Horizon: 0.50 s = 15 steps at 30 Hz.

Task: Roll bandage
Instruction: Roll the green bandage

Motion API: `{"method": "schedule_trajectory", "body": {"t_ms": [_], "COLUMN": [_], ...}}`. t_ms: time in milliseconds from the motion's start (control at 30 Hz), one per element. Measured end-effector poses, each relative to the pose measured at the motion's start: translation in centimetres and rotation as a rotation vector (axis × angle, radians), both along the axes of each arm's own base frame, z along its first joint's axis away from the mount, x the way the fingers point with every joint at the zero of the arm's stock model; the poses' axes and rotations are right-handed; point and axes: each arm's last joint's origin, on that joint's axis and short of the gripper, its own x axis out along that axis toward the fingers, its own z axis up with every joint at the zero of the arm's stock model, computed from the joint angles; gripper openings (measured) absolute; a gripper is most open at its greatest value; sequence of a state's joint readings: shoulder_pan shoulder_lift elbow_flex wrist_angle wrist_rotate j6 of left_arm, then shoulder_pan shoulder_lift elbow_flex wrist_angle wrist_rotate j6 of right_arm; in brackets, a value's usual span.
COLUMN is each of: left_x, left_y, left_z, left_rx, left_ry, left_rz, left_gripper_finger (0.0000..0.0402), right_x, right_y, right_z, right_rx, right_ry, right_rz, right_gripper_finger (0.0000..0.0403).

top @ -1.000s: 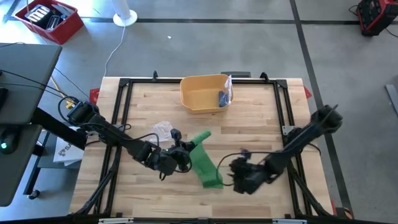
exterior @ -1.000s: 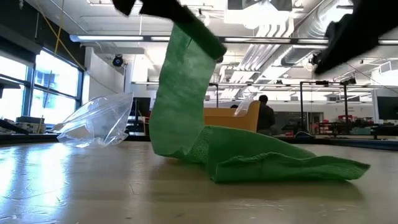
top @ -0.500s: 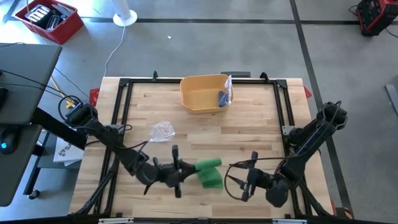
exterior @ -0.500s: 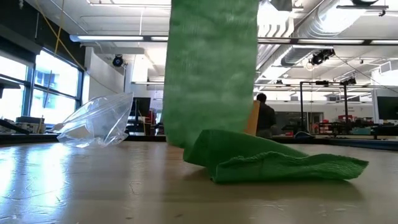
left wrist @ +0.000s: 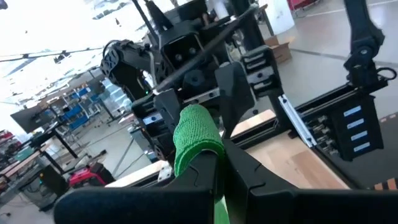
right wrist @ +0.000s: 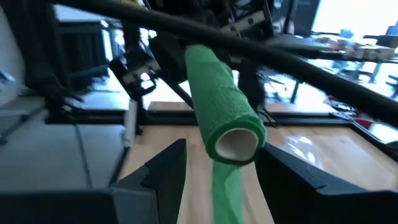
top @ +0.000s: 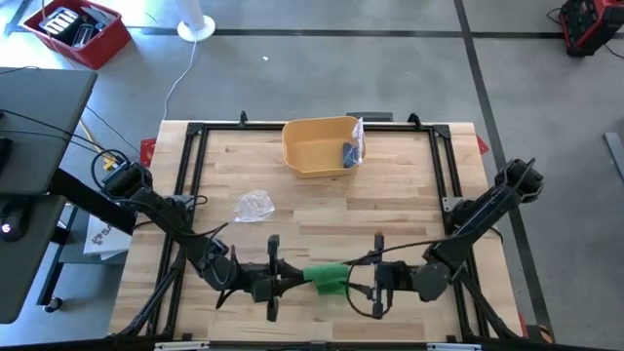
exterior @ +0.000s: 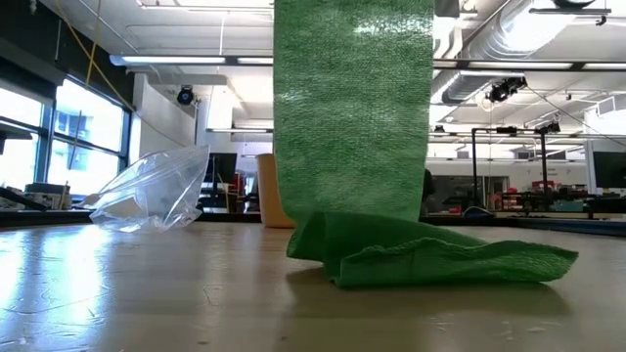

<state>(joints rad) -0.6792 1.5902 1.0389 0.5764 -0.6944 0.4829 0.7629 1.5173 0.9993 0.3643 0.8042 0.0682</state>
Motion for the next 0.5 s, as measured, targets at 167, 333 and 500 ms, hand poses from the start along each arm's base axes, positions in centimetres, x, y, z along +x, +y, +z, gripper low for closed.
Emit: {"method": "schedule_trajectory", "body": {"t_ms": [167, 333, 500], "left_x": [0.0, 0.0, 0.0], "left_y": [0.1, 0.0, 0.0], "left_z": [0.0, -0.1, 0.0], "left_rx": [0.004, 0.009, 0.004], "left_ry": [0.005, 0.011, 0.005], "left_rz": [0.005, 0.012, 0.011], "left_gripper_finger": [0.0003, 0.0003, 0.0004], "right_x": [-0.7, -2.1, -1.8], "right_y": [0.2, 0.6, 0.4], "right_z": [0.4, 1.2, 1.4], "right_rx": [0.003, 0.027, 0.094], "right_ry": [-0.006, -0.022, -0.025], "right_rz": [-0.031, -0.035, 0.019], "right_gripper_finger": [0.0180, 0.0180, 0.0180]}}
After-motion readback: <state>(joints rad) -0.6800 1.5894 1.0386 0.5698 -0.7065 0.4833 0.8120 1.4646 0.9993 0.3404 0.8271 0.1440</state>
